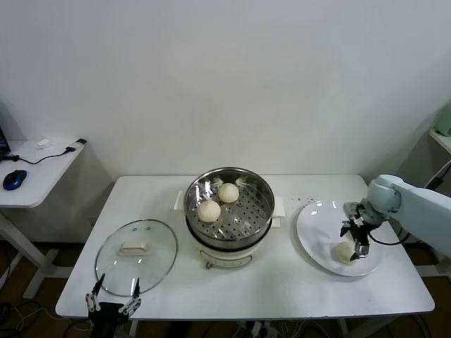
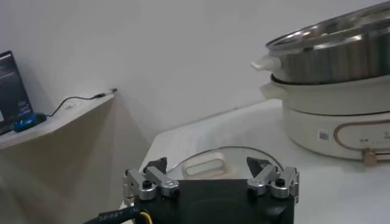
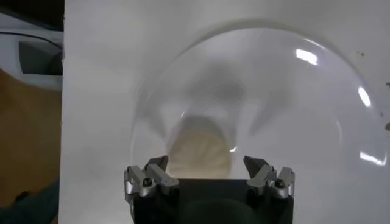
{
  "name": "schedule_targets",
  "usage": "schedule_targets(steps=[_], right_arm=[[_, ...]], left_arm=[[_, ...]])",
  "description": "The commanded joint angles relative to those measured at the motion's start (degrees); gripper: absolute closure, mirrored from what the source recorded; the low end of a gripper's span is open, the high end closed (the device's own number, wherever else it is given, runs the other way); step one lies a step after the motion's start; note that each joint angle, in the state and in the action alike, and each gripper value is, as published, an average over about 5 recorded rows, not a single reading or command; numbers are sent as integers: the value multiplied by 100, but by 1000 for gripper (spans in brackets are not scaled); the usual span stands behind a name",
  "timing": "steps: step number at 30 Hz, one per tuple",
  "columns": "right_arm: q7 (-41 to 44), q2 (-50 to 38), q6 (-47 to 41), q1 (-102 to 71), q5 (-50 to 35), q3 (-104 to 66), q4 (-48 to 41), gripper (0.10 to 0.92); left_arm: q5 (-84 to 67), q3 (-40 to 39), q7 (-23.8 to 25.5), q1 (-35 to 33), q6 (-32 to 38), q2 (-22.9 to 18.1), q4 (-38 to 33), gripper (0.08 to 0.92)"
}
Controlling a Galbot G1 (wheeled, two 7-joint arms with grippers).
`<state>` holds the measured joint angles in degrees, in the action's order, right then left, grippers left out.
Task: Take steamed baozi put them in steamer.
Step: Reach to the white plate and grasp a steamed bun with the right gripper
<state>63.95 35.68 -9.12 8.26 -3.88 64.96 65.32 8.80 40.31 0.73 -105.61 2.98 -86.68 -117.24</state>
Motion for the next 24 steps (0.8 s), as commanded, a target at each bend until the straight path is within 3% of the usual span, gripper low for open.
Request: schedule_targets(steps=[1,7,14,24], right_arm=[[16,26,24,-325,236,-183,-82,203],[13,89,38,-372,342,-234,-149,214],[35,119,58,-318,357,-238,-203,335],[80,136,86,-278,376,-262,-208,438]], left_arm=[[15,-2,-2,1,11,3,34,177],[17,-3,-4,-14,29,5,53,177],[18,-8,-7,-35,49,8,67,177],[13,1,-10,-69,75,13,73,177]])
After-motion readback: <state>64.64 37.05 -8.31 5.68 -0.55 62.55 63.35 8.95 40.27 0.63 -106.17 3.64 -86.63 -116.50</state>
